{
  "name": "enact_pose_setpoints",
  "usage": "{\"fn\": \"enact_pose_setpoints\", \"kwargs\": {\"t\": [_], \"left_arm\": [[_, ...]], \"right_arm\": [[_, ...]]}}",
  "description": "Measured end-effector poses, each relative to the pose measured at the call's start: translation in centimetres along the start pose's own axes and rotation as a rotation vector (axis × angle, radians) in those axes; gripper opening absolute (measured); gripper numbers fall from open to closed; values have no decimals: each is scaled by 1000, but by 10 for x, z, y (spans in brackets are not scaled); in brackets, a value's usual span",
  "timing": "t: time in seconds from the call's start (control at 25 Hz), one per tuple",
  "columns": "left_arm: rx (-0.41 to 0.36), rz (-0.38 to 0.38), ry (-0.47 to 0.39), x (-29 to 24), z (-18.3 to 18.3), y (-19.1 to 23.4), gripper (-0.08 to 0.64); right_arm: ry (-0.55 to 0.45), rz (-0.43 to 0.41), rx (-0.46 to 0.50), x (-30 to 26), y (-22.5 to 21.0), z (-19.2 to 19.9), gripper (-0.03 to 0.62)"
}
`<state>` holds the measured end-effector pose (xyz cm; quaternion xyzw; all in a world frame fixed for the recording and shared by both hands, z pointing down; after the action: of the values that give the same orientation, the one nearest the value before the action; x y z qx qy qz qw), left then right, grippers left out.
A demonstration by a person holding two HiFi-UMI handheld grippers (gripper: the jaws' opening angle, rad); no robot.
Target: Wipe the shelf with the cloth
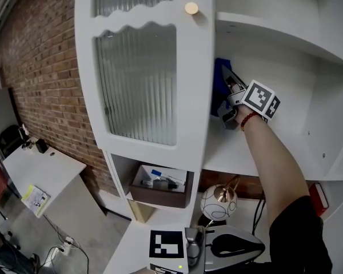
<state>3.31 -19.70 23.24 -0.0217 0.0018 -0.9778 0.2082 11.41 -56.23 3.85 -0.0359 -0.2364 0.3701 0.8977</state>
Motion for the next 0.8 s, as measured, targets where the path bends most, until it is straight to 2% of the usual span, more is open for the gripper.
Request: {"fn": "enact_pose_setpoints", "kwargs": {"t": [0.08,0.16,0.36,0.48,0.68,0.8], "left_arm": [[-16,0,-8,1,-2,-3,2],[-31,-2,-10,0,-5,-8,2],[-39,19,9,-15,-11,-24,2],[-62,51,29,-32,-15,-38,2],[-84,48,45,-45,-19,-48,2],[-90,26,56,-47,-19,-51,2]], "right_arm": [[13,8,-23,1,2,-1,49],[18,-29,-34,10,16,-5,44],[-40,-296,-54,69,92,-7,52],[-37,-395,-44,98,128,8,52],[19,-449,93,107,163,24,52],[22,-430,57,98,158,28,51]]}}
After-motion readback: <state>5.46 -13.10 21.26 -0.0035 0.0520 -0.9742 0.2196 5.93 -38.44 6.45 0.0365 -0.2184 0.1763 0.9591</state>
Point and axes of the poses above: the fingertips, and each gripper's own axes: x backward along the fingers, y to its left, z out of its underside, the point moved 5 cm from there along x, backward along the fingers, and after that the axes turned 11 degrees about y, right-handed, at the moved point
